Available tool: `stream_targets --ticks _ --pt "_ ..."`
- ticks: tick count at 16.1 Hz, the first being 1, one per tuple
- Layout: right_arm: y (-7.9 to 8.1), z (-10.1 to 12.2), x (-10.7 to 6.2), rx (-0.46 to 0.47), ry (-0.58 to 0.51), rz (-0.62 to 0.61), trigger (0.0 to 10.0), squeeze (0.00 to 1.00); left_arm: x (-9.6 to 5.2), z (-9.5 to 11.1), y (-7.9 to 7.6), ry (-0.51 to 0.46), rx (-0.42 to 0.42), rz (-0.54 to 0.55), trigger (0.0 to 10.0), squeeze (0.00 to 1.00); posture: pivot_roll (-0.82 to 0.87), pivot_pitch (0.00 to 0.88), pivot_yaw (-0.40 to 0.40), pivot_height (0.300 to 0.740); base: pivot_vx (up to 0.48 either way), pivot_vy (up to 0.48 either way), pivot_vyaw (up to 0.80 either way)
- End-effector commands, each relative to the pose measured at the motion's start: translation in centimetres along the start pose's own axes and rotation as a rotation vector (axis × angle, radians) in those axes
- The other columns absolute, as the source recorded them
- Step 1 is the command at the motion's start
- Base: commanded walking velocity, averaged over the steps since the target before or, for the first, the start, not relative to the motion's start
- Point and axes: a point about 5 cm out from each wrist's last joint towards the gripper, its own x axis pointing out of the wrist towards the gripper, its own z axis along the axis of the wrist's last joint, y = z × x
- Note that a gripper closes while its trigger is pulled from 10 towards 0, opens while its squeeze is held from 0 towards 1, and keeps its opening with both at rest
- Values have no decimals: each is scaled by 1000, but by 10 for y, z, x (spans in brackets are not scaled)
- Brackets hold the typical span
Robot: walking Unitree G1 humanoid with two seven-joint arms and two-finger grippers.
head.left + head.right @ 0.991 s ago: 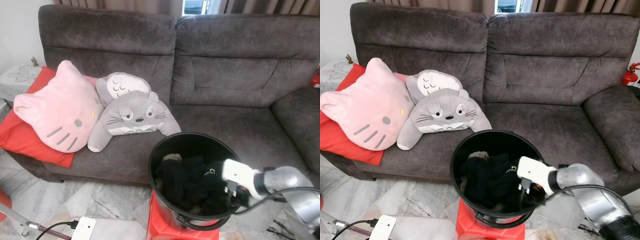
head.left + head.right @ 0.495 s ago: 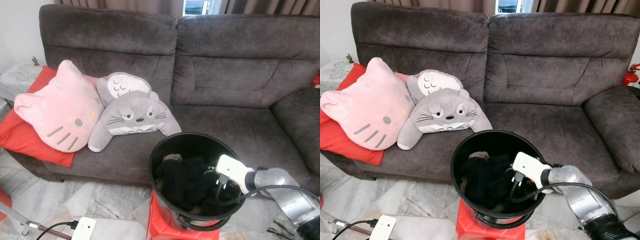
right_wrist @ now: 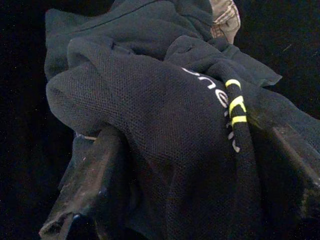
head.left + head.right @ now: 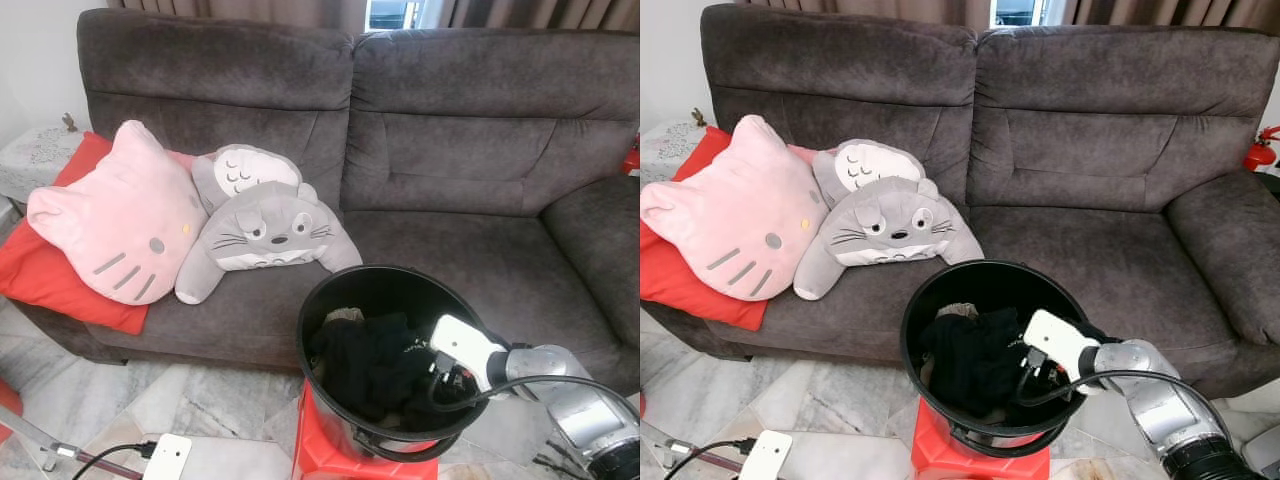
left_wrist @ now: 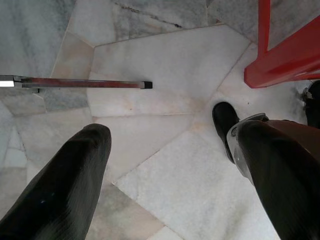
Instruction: Hang hanger
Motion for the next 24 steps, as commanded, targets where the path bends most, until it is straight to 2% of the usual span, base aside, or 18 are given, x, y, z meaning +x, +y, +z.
stream_targets --ticks 1,8,10,12,13,14,15,16,18,20,21,22,23,24 --pt "-2 -3 -2 35 -2 -17 0 0 0 -2 0 10 -1 2 10000 0 -109 0 -23 740 0 0 0" --pt "-3 -3 -2 108 -28 -84 0 0 0 -2 0 11 -4 4 10000 0 -109 0 -24 740 0 0 0" --pt "-14 4 -8 150 -71 -179 0 0 0 -2 0 10 -4 7 10000 0 -109 0 -24 740 0 0 0" --pt "-26 19 -16 208 -167 -272 0 0 0 -2 1 9 -4 10 10000 0 -108 0 -24 740 0 0 0" --pt "-33 31 -22 245 -241 -332 0 0 0 -2 1 9 -3 11 10000 0 -110 0 -22 740 0 0 0" --pt "-44 53 -33 307 -387 -441 0 0 0 -2 1 8 -2 12 10000 0 -109 0 -22 740 0 0 0" --pt "-48 59 -37 340 -433 -482 0 0 0 -2 1 8 -1 13 10000 0 -109 0 -21 740 0 0 0" --pt "-56 78 -49 382 -555 -565 0 0 0 -1 1 7 0 14 10000 0 -112 0 -18 740 0 0 0" --pt "-61 112 -64 434 -749 -616 0 0 0 -1 2 6 3 15 10000 0 -113 0 -17 740 0 0 0" --pt "-63 154 -80 432 -932 -604 0 0 0 -1 2 5 4 15 10000 0 -110 0 -16 740 0 0 0" --pt "-56 163 -77 390 -929 -539 0 0 0 -1 1 4 1 15 10000 0 -106 0 -19 740 0 0 0" --pt "-44 165 -69 311 -867 -478 0 0 0 -1 1 5 -2 14 10000 0 -107 0 -20 740 0 0 0" --pt "-45 152 -59 327 -760 -534 10000 0 0 -1 1 6 -1 11 10000 0 -112 0 -20 740 0 0 0" --pt "-45 140 -53 354 -685 -548 10000 0 0 -1 0 6 -1 9 10000 0 -112 0 -21 740 0 0 0"
